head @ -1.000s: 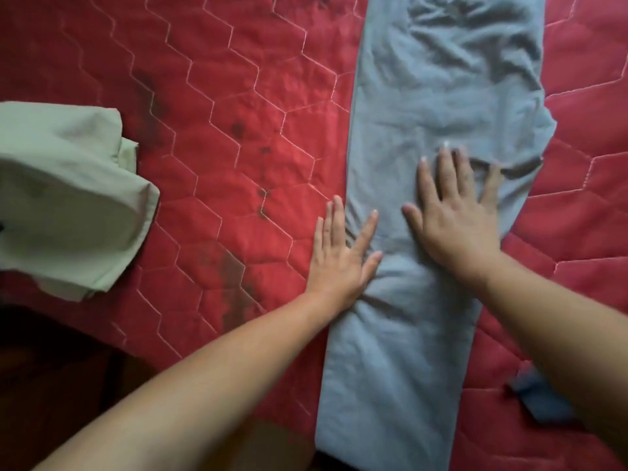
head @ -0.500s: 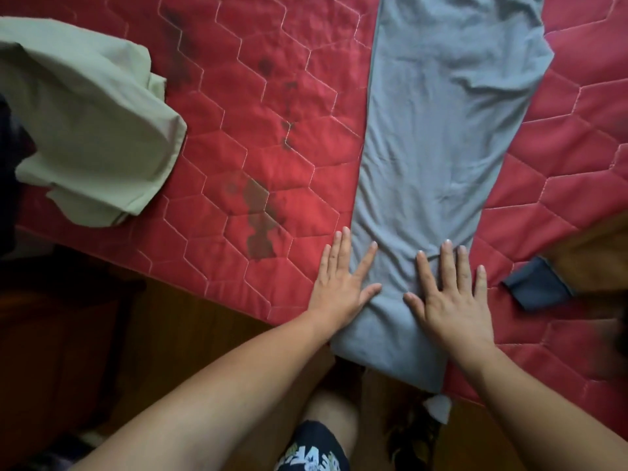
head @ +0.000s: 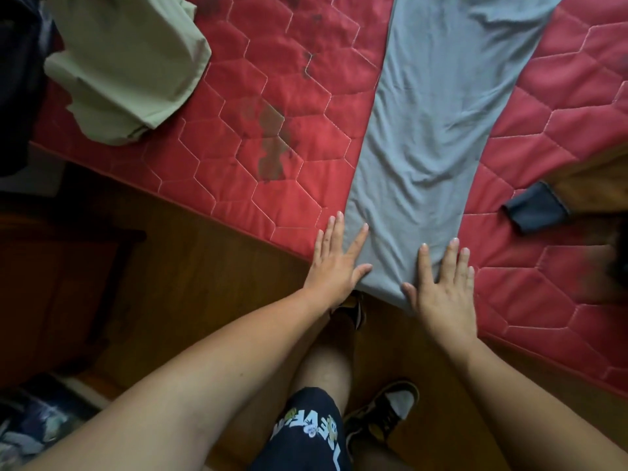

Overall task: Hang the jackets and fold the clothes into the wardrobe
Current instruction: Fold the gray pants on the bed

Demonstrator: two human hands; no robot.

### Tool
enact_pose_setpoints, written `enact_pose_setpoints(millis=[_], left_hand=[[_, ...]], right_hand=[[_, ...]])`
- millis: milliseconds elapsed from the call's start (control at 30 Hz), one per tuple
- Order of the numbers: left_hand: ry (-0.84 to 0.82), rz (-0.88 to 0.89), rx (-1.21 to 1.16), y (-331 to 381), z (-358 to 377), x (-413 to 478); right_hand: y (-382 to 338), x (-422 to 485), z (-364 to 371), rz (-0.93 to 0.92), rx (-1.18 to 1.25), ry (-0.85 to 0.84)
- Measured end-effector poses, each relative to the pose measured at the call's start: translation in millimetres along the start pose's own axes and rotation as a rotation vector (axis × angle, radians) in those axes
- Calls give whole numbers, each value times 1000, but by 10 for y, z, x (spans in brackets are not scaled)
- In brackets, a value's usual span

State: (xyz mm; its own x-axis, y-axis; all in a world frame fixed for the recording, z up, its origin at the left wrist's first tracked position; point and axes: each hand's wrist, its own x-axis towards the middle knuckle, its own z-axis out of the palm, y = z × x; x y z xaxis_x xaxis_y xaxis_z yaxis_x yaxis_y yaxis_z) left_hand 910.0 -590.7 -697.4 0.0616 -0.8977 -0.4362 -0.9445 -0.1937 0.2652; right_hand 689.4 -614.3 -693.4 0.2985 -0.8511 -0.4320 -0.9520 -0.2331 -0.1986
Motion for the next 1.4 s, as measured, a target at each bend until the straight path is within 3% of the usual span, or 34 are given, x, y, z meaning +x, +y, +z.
enact_pose_setpoints(millis=[167, 233, 333, 400, 467, 567, 667, 733, 767, 867, 1000, 1100, 1200, 1300, 1400], left_hand=[[270, -159, -619, 147, -35, -195], [297, -243, -786, 135, -107, -210], [163, -334, -930, 88, -263, -197], [38, -341, -980, 33, -367, -182], [-109, -334, -1034, -35, -463, -186], [-364, -330, -1071, -69, -679, -248], [-427, -322, -1472, -71, -1041, -308], [-450, -257, -1755, -108, -1241, -353], [-488, -227, -1787, -114, -1280, -387], [-508, -247, -1584, -37, -1141, -541], [-412, -263, -1220, -47, -973, -763], [-361, -366, -1210, -12, -966, -897], [-433, -353, -1171, 71, -1136, -947], [-532, -313, -1085, 84, -1450, -877], [-660, -342, -1221, 56, -1842, -609]], right_hand=[[-334, -220, -154, 250, 590, 128], [-321, -204, -240, 358, 779, 128], [-187, -157, -359, 373, 960, -15], [-111, -134, -406, 357, 940, -123], [-76, -101, -443, 378, 963, -137], [-113, -25, -628, 442, 1239, -106], [-100, 120, -1017, 475, 1638, -125], [-19, 176, -1237, 424, 1897, -275], [7, 155, -1310, 387, 1904, -370], [-12, -90, -1228, 311, 1601, -371], [4, -416, -1036, 380, 1352, -322], [-14, -553, -1018, 402, 1170, -367], [-44, -680, -1147, 393, 1250, -432], [-29, -707, -1484, 312, 1336, -652], [31, -463, -1772, 337, 1472, -758]])
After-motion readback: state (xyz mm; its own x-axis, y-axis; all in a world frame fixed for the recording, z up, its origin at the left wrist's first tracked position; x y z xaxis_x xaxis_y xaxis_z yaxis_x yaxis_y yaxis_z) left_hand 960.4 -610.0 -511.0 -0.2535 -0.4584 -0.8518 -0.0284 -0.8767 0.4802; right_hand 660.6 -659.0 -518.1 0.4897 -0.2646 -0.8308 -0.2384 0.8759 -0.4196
